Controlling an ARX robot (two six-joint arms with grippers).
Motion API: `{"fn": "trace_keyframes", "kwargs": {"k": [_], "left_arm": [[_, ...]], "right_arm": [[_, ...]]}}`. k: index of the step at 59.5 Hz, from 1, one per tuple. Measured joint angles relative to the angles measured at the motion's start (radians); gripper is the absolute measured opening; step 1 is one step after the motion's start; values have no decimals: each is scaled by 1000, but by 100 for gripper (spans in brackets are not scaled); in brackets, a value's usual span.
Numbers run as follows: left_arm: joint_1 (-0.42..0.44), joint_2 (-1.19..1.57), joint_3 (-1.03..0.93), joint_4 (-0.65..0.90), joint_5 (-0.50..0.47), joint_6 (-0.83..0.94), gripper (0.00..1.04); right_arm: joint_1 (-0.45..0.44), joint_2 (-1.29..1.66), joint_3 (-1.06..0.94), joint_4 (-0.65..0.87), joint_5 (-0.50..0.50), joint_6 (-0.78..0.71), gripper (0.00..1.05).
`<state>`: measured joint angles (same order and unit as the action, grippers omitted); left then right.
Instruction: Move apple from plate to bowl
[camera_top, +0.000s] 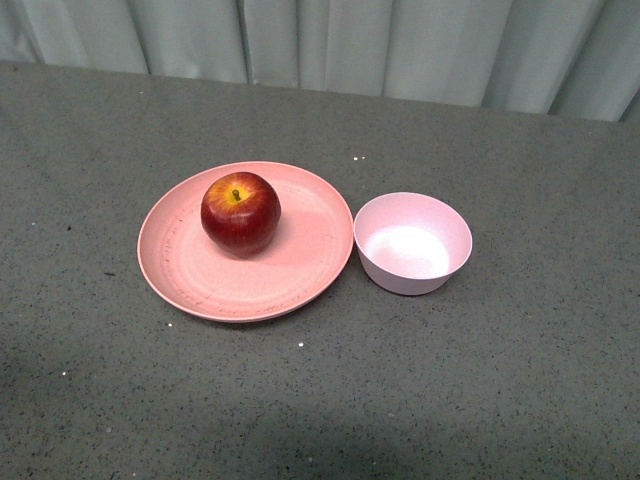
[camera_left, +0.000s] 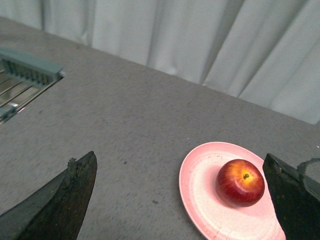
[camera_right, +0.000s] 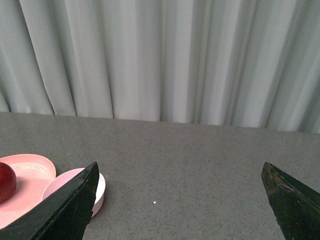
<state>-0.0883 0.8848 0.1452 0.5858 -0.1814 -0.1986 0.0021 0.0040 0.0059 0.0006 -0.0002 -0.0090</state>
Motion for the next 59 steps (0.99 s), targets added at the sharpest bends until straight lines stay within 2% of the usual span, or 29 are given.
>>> {"fn": "trace_keyframes", "kwargs": {"k": [6, 12, 18, 39, 59], "left_arm": [[-32, 369, 122, 192, 31, 13, 98], [-68, 568, 220, 204, 52, 13, 98], [-121, 740, 342, 146, 71, 13, 98], [-234, 996, 571, 79, 97, 42, 98], [-269, 1119, 655, 53, 117, 76, 98]], "right_arm": [[0, 0, 0, 0, -1, 0, 95], [0, 0, 0, 0, 0, 0, 95], [0, 0, 0, 0, 0, 0, 95], [0, 0, 0, 0, 0, 0, 95], [0, 0, 0, 0, 0, 0, 95]]}}
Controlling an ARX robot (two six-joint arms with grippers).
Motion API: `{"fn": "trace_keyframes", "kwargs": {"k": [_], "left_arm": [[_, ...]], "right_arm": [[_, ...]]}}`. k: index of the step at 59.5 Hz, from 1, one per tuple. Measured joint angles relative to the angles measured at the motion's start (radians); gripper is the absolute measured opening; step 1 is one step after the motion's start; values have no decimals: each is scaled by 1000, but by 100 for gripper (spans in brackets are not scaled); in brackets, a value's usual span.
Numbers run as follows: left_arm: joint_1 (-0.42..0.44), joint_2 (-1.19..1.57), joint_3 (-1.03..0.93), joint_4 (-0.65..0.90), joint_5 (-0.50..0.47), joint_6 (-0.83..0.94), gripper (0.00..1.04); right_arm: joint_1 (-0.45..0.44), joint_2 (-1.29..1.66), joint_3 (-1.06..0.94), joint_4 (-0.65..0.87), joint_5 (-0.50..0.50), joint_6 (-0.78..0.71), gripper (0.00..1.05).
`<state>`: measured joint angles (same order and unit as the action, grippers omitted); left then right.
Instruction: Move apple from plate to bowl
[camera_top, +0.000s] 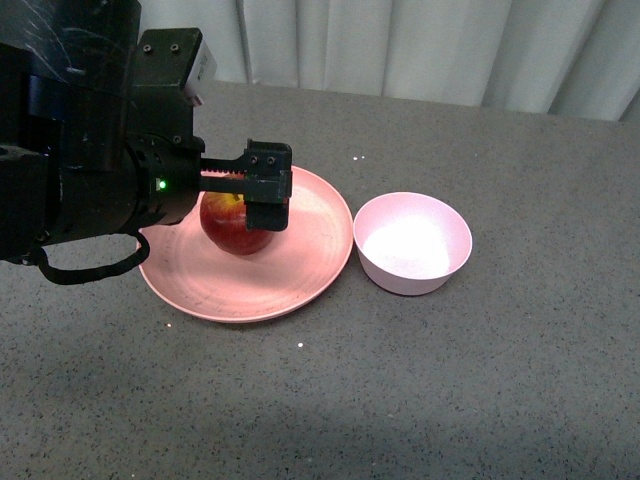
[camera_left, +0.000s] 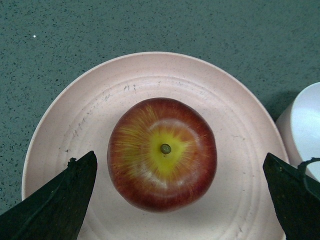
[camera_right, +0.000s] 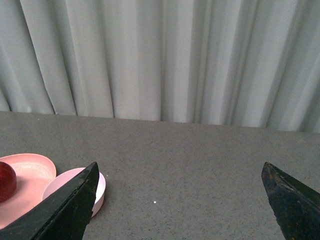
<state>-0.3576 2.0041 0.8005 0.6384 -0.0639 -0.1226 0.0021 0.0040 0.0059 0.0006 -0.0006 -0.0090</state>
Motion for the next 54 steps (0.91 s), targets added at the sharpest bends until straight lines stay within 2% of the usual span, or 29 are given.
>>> {"fn": "trace_keyframes", "kwargs": {"k": [43, 54], "left_arm": [[26, 130, 124, -49, -39, 78, 98], [28, 130, 124, -49, -37, 86, 74]], "right_arm": [[0, 0, 0, 0, 0, 0, 95], [0, 0, 0, 0, 0, 0, 95]]}}
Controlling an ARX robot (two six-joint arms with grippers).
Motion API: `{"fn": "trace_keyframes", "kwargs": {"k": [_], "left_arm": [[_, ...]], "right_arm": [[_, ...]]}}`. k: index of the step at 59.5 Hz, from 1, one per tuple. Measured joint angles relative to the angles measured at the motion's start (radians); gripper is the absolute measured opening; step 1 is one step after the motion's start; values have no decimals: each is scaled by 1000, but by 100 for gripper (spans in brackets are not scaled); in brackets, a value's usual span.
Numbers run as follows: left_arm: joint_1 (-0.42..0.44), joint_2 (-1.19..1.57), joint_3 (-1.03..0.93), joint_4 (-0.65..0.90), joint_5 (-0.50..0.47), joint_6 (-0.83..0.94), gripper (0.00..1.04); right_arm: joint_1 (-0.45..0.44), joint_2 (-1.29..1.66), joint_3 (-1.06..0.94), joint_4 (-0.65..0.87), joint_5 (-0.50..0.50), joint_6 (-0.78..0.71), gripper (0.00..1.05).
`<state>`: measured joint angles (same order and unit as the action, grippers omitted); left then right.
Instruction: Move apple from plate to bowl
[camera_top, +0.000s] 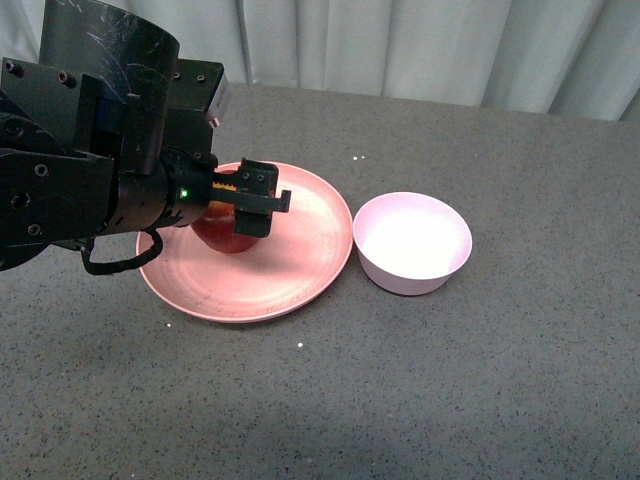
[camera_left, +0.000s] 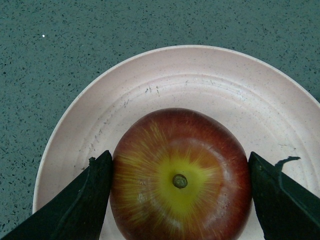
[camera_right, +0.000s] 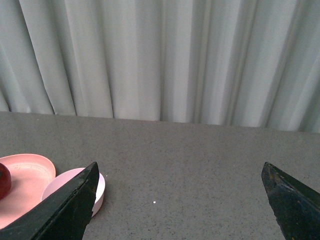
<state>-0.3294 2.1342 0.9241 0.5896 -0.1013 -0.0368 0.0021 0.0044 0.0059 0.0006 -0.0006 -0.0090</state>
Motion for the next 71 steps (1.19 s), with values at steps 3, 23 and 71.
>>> {"fn": "trace_keyframes", "kwargs": {"k": [3, 23, 71], "left_arm": [[0, 0, 0, 0, 0, 0, 72], [-20, -30, -10, -3, 10, -4, 69], [-302, 84, 248, -84, 35, -46, 67]], "right_arm": [[0, 0, 0, 0, 0, 0, 95], [0, 0, 0, 0, 0, 0, 95], [0, 0, 0, 0, 0, 0, 95]]}}
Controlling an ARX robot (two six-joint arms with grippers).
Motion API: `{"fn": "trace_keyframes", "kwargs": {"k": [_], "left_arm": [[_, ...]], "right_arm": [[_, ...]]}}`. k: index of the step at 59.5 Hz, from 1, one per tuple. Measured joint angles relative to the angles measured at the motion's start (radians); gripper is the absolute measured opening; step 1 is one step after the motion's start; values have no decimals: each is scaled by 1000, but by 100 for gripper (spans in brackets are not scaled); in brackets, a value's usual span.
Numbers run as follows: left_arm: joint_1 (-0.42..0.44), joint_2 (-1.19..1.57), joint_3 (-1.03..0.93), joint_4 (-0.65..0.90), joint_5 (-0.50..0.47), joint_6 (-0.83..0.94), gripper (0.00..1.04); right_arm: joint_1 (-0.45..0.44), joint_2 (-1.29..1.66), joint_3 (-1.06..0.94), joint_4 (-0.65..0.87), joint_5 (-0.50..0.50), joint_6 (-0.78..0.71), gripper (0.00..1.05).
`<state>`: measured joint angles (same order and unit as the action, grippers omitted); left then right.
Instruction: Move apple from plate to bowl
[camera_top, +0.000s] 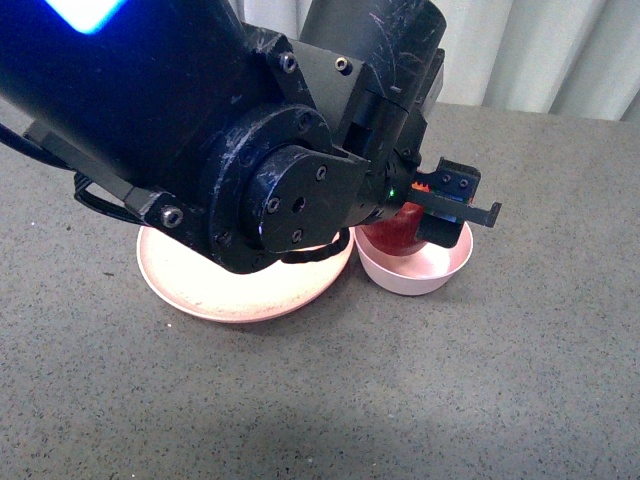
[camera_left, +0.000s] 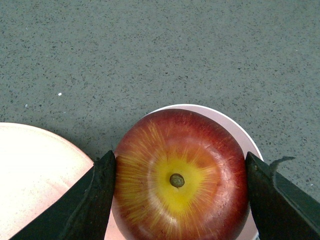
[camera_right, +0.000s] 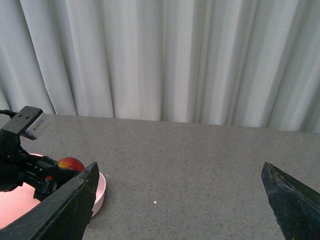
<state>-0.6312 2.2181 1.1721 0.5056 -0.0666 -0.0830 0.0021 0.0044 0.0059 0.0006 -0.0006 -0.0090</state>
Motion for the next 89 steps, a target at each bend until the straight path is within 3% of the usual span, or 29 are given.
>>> {"fn": "trace_keyframes", "kwargs": {"k": [32, 44, 53, 73, 89], "left_arm": [[-17, 71, 42, 12, 6, 12, 67], [-15, 60, 39, 13, 0, 12, 98], [-7, -8, -5, 32, -10, 14, 98], [39, -328, -293, 139, -51, -24, 98], [149, -653, -631, 157, -94, -59, 98]], "right_arm": [[0, 0, 0, 0, 0, 0, 95], [0, 0, 0, 0, 0, 0, 95], [0, 0, 0, 0, 0, 0, 95], [0, 0, 0, 0, 0, 0, 95], [0, 0, 0, 0, 0, 0, 95]]}}
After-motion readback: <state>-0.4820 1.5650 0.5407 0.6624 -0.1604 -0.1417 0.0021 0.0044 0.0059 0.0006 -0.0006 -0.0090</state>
